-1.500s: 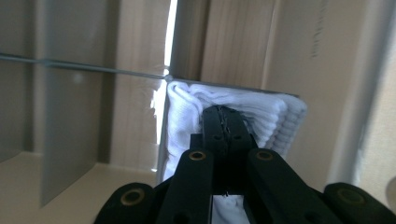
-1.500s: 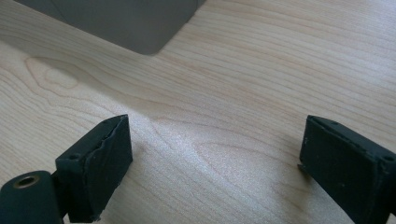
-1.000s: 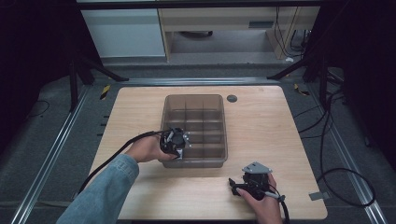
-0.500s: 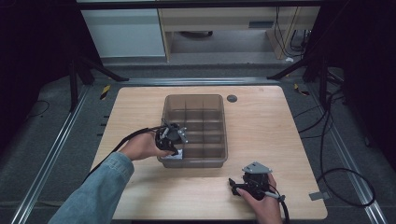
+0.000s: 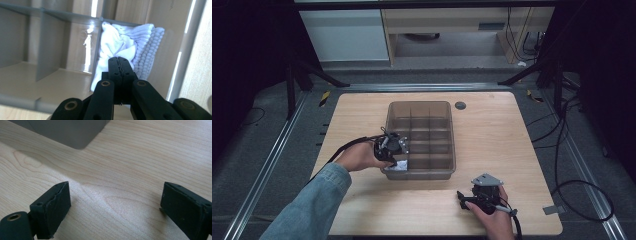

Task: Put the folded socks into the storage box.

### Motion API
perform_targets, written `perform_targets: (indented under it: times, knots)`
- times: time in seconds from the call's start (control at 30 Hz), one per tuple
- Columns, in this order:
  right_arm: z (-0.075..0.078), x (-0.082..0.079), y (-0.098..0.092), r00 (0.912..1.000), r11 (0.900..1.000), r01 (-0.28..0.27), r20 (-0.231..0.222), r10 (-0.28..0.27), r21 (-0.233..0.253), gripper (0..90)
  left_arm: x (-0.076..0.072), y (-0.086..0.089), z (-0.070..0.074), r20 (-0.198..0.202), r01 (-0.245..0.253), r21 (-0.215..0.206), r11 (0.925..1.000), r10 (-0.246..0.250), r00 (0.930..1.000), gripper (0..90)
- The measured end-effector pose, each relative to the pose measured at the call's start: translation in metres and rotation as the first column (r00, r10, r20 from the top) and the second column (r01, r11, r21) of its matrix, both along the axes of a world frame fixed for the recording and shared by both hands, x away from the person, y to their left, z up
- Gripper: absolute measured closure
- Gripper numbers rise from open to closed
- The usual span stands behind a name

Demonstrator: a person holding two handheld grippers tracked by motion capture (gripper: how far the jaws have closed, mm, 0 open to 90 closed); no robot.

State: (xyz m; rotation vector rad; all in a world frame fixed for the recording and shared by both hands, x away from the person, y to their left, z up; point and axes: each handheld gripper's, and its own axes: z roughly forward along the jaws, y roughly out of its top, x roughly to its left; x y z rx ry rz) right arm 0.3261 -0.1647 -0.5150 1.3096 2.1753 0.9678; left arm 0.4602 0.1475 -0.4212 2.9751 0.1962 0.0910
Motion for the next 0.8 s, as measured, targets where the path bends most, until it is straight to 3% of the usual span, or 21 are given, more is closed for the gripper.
perform_targets:
  times: [0.33,0.5,0.7,0.8]
  knots:
    - [0.0,0.0,0.0,1.0,1.0,0.0,0.0,0.0,0.0,9.5,0.004,-0.002,-0.011,-0.017,-0.009,0.013,0.9999,0.009,0.9998,89.8]
    - [0.0,0.0,0.0,1.0,1.0,0.0,0.0,0.0,0.0,9.5,0.005,-0.001,-0.014,-0.024,-0.018,-0.001,0.9998,0.018,0.9996,89.8]
    - [0.0,0.0,0.0,1.0,1.0,0.0,0.0,0.0,0.0,9.5,0.004,0.0,-0.009,-0.023,-0.016,-0.008,0.9998,0.016,0.9996,89.7]
    - [0.0,0.0,0.0,1.0,1.0,-0.001,0.0,0.001,0.0,9.5,0.003,0.004,-0.001,-0.018,-0.02,-0.034,0.9992,0.019,0.9996,89.4]
